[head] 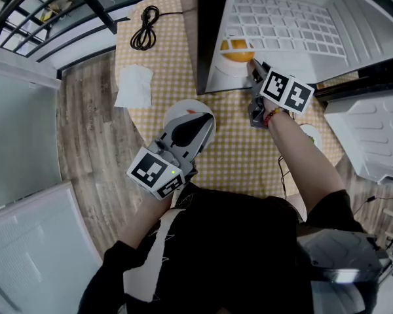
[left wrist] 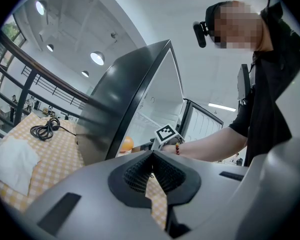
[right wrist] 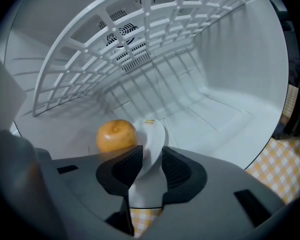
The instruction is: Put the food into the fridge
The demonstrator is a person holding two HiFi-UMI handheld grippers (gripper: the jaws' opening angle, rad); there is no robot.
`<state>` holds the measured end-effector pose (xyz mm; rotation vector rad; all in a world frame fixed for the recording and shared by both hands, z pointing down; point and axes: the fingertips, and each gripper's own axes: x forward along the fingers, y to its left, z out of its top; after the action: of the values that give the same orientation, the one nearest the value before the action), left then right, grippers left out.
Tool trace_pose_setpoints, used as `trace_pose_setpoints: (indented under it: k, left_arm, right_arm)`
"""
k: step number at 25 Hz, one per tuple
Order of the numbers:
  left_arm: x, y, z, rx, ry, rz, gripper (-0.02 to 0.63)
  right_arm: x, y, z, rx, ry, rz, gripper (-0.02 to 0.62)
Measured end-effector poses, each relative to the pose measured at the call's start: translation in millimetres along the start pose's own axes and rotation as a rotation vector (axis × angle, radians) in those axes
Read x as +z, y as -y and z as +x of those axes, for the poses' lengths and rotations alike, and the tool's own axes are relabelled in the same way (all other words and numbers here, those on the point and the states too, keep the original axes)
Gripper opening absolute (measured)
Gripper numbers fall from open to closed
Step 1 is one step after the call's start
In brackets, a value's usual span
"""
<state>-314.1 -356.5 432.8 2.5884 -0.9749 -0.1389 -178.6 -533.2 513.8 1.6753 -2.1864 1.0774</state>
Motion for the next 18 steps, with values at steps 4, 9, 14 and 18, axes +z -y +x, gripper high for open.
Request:
trace_pose_setpoints:
  k: [4,9,14,18]
  left_arm:
    - [-0.9,-0.3,0.7,0.0,-0.001,0.0,0.014]
    - [-1.9,-2.0,0.3,0.004,-0.002,-0.005,0.014]
    - [-2.6,-2.8,1.7,0.004,-0.005,-0.007,0.014]
    - [-3.6,-2.9,2.4,0.005,-0.005,-0.008,0.014]
  right_arm:
    - [-0.3,0.6,0.4,-0.008,0.002,-0.011,0.112]
    - [-0.8,0.7,0.4,-0.025,-0.006,-0.035,0.118]
    - [-0.9,1.0,1.1,-0.026,-0.009,-0.045,0.118]
    - [-0.9,0.7,0.8,-0.034,-0.01,-0.059,0.121]
